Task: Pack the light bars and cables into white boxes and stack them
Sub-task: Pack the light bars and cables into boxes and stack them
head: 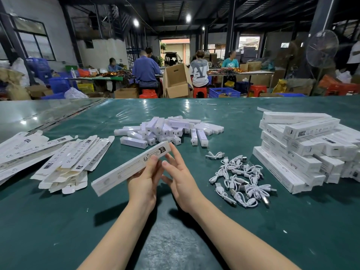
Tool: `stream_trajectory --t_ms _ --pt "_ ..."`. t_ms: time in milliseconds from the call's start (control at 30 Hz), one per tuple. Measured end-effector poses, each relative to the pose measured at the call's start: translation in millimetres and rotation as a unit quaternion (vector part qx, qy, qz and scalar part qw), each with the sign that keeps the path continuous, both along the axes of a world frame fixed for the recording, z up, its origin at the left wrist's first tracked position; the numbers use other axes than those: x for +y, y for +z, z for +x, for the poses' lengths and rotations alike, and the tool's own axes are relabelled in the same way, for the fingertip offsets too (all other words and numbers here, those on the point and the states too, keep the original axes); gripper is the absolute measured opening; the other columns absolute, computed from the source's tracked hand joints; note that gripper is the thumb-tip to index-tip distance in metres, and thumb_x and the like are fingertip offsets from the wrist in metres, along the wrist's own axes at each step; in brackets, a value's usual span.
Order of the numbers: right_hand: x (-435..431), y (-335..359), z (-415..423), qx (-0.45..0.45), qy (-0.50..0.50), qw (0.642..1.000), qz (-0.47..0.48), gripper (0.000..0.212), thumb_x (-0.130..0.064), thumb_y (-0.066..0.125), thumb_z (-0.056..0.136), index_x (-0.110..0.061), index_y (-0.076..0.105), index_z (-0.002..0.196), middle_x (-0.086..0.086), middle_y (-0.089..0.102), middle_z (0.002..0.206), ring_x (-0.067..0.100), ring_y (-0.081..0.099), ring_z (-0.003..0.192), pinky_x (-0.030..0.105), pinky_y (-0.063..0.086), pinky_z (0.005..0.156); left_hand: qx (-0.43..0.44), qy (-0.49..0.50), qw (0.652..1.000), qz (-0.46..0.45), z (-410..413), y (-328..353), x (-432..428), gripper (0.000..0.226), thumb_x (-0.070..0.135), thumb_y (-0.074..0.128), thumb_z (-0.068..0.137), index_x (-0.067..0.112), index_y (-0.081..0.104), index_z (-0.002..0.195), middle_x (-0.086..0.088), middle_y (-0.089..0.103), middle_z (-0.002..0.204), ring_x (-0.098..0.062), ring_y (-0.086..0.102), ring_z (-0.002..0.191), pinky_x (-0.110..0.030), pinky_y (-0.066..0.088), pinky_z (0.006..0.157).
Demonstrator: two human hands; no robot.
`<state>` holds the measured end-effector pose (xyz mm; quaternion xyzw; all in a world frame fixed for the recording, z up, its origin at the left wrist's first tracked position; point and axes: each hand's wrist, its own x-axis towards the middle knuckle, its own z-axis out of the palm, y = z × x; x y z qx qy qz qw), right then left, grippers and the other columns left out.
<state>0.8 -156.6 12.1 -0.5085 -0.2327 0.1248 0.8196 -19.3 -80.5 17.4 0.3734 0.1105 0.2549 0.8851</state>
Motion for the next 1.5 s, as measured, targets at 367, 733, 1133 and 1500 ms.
stream_trajectory --t_ms 367,733,1133,1500 --pt "-21.8 5.1 12.5 0.072 -0.049 0.995 0.057 0.017 0.003 0.045 0.093 -0.012 0.052 0.088 0.011 0.058 0.080 0.012 0.063 0.063 0.023 0.056 0.064 0.101 -0.089 0.988 0.081 0.1 1.5 10.0 0.007 0.012 0.060 0.087 0.008 0.062 0.082 -0.002 0.070 0.065 -0.011 0.068 0.059 -0.020 0.054 0.051" --pt "-13.2 3.2 7.4 0.080 -0.056 0.995 0.012 0.015 0.001 0.054 0.088 -0.012 0.050 0.082 0.009 0.058 0.080 0.011 0.063 0.065 0.023 0.056 0.063 0.100 0.131 0.982 0.097 2.3 6.0 41.0 0.100 0.000 0.075 0.074 0.015 0.005 0.143 -0.013 0.044 0.135 -0.025 0.059 0.110 -0.023 0.056 0.054" --pt "-26.2 3.7 9.4 0.113 0.195 0.972 0.072 0.072 -0.031 0.095 0.034 -0.018 0.058 0.095 0.002 0.068 0.084 0.013 0.060 0.066 0.025 0.052 0.061 0.120 -0.027 0.989 0.078 -2.5 10.8 27.6 0.066 0.006 0.068 0.081 0.003 0.033 0.137 -0.008 0.064 0.091 -0.012 0.066 0.064 -0.019 0.054 0.050" --pt "-27.1 0.7 10.0 -0.100 0.018 0.978 -0.180 0.028 -0.014 0.071 0.065 -0.020 0.051 0.084 0.001 0.036 0.057 0.012 0.037 0.056 0.022 0.037 0.057 0.196 -0.243 0.944 0.108 -6.5 9.7 23.0 0.010 0.008 0.061 0.084 -0.001 0.065 0.081 -0.012 0.068 0.073 -0.016 0.064 0.062 -0.018 0.053 0.050"
